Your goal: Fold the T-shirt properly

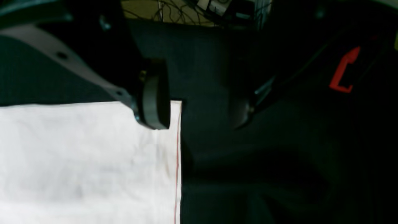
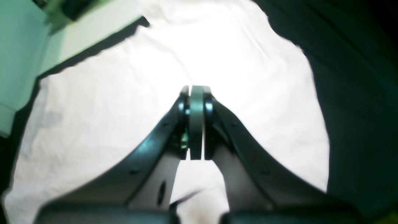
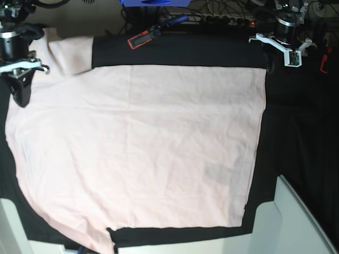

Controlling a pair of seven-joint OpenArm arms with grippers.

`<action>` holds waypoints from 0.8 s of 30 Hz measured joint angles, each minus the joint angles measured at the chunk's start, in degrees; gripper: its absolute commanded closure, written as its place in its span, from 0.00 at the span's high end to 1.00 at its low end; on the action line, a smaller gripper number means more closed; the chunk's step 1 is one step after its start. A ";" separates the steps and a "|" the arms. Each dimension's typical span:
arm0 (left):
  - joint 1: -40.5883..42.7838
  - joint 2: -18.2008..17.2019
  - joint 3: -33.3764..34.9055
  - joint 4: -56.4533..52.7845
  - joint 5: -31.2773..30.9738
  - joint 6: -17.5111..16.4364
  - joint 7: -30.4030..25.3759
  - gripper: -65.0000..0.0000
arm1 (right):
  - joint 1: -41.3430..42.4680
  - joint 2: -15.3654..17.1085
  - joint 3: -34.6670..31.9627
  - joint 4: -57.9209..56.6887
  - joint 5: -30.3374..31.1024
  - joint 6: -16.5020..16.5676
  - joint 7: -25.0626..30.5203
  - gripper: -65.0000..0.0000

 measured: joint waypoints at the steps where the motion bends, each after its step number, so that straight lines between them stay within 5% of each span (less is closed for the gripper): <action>1: 0.13 0.00 0.00 0.00 0.00 0.04 0.04 0.46 | 0.15 0.02 -2.36 -0.68 -5.38 0.00 1.81 0.01; 6: 0.09 -0.02 0.00 0.07 0.00 -0.07 0.02 0.46 | 2.86 -0.20 -10.23 -8.72 -28.28 0.72 2.75 0.02; 13: -1.29 -0.09 0.00 -0.02 0.02 -0.11 0.00 0.46 | 3.54 -0.02 -10.71 -10.75 -21.24 0.44 2.78 0.02; 22: -1.14 0.00 0.00 -0.37 0.00 -0.13 0.04 0.46 | 7.13 0.13 -11.04 -16.61 -21.16 0.26 2.99 0.00; 24: -1.46 0.00 0.00 -0.37 0.02 -0.15 0.04 0.46 | 6.58 -0.26 -9.77 -16.87 -21.27 -1.25 9.42 0.00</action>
